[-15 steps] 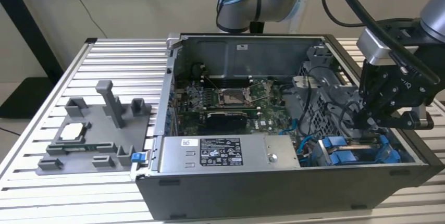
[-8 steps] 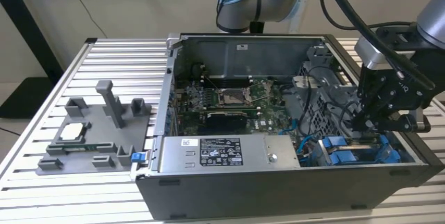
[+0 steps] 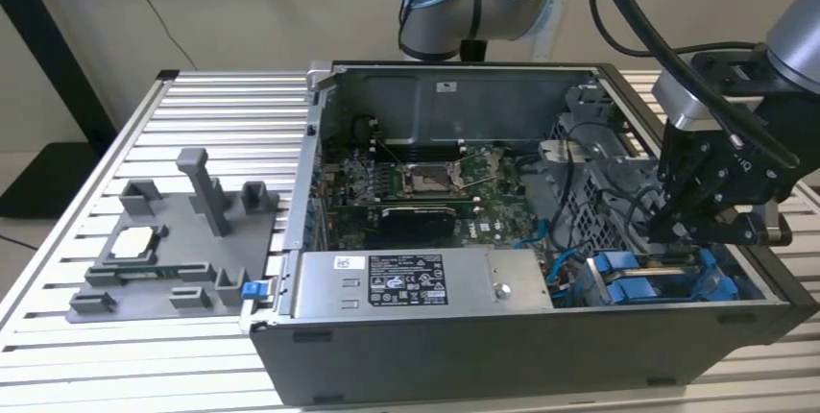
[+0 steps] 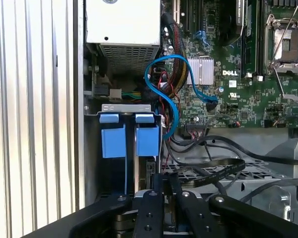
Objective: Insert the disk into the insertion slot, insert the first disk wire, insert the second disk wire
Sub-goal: 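Insert the second disk wire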
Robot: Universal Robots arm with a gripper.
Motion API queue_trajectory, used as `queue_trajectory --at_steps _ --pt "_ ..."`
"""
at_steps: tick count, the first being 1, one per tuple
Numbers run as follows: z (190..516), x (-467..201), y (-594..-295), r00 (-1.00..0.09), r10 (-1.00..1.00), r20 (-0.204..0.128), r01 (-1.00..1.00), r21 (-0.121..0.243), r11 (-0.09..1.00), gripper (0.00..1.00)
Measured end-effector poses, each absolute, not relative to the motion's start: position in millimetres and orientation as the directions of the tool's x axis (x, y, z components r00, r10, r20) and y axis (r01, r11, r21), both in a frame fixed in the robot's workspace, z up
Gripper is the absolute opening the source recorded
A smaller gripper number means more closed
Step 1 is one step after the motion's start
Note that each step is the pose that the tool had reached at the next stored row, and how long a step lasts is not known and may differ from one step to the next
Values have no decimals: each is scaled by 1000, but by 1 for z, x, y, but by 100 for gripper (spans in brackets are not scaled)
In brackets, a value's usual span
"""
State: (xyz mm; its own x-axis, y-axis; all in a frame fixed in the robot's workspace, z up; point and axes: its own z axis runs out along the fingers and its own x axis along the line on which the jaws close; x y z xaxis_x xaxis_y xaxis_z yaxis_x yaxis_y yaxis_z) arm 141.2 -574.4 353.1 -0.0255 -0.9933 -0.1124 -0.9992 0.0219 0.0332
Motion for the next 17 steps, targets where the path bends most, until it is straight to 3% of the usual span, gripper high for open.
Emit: queue_trajectory --at_steps 17 --pt "344 147 -578 -26 -994 -110 -999 36 22 0"
